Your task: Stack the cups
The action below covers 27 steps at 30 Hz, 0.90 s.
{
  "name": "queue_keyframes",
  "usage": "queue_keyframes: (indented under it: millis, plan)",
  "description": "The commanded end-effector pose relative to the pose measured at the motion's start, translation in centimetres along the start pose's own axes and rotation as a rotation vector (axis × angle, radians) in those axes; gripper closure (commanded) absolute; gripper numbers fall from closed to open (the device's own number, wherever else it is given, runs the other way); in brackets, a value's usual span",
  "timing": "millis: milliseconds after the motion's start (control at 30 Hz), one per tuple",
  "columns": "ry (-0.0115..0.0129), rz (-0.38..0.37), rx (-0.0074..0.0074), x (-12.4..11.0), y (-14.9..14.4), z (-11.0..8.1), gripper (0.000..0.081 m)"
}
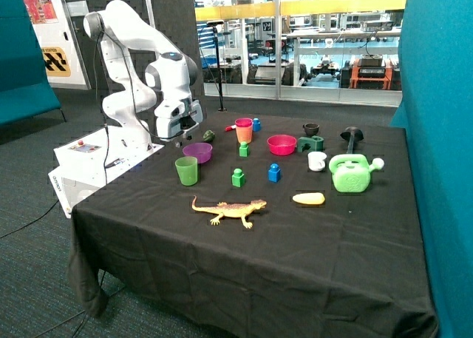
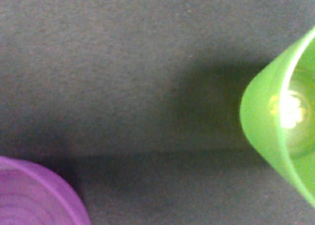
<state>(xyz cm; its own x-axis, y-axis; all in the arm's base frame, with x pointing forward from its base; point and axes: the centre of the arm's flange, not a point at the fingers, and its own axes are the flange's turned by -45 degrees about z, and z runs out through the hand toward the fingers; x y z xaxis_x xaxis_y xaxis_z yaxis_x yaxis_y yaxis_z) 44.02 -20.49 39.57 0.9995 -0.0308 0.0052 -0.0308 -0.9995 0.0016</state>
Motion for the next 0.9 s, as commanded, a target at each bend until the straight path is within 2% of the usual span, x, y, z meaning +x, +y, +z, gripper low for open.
queue_keyframes:
  millis: [0, 867]
  plan:
    - [-0.0052, 0.009, 0.0015, 1.0, 1.3, 0.3, 0.0342]
    - [-0.0052, -0.033, 0.0017, 3.1, 0.6, 3.3, 0.0350]
